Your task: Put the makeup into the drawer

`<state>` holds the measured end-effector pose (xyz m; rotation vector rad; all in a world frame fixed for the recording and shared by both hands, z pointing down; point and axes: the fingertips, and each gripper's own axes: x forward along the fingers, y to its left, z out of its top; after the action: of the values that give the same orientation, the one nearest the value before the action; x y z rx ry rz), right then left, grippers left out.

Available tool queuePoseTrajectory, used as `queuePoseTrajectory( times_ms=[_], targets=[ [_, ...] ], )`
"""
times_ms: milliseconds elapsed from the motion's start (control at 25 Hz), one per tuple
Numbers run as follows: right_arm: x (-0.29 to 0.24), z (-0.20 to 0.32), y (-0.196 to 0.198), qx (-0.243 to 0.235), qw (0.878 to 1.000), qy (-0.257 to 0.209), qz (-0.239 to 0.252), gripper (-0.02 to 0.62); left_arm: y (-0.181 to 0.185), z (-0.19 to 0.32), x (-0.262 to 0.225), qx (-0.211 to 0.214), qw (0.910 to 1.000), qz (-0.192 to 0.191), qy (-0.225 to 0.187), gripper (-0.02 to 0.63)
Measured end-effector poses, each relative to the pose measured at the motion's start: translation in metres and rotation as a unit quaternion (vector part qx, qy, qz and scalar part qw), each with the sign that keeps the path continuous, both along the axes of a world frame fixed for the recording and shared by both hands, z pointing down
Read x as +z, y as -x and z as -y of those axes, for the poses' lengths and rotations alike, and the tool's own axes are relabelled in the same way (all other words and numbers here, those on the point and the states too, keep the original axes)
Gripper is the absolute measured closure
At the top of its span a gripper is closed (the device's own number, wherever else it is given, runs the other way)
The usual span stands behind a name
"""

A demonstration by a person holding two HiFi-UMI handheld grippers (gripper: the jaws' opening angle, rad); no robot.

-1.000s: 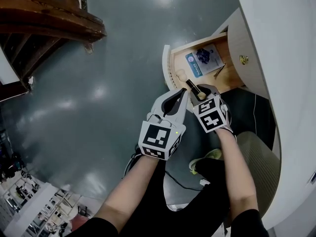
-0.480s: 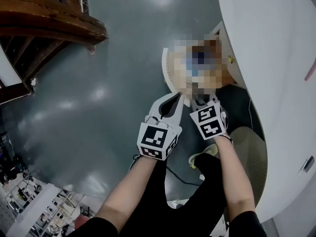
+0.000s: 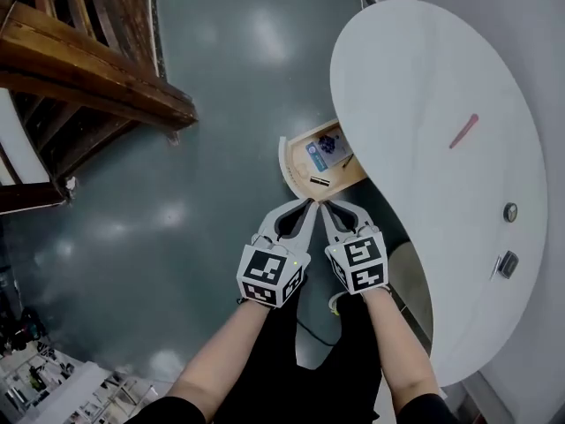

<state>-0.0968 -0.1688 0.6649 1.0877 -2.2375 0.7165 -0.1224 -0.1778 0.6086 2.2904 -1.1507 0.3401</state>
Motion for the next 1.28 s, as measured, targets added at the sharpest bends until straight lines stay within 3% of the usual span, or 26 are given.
queuePoseTrajectory(
  times_ms=[360,720,1280],
  targets=[
    [-0.151,-0.013,-0.035,0.052,0.996,-0.072,0.031,0.578,-0.029,-0.022,-0.129,0.040,0.9982,-0.018,-0.042,0.597],
    [-0.267,-0.019,-0.054,0.076,0.984,-0.148,0.062,0.580,-0.050,-0.037,-0.230,0.065,0.9940,-0.042,-0.077,0.597],
    [-0.408,-0.033,-0.060,0.065,0.965,-0.235,0.094,0.580,-0.064,-0.043,-0.354,0.077,0.9820,-0.040,-0.168,0.597]
  ],
)
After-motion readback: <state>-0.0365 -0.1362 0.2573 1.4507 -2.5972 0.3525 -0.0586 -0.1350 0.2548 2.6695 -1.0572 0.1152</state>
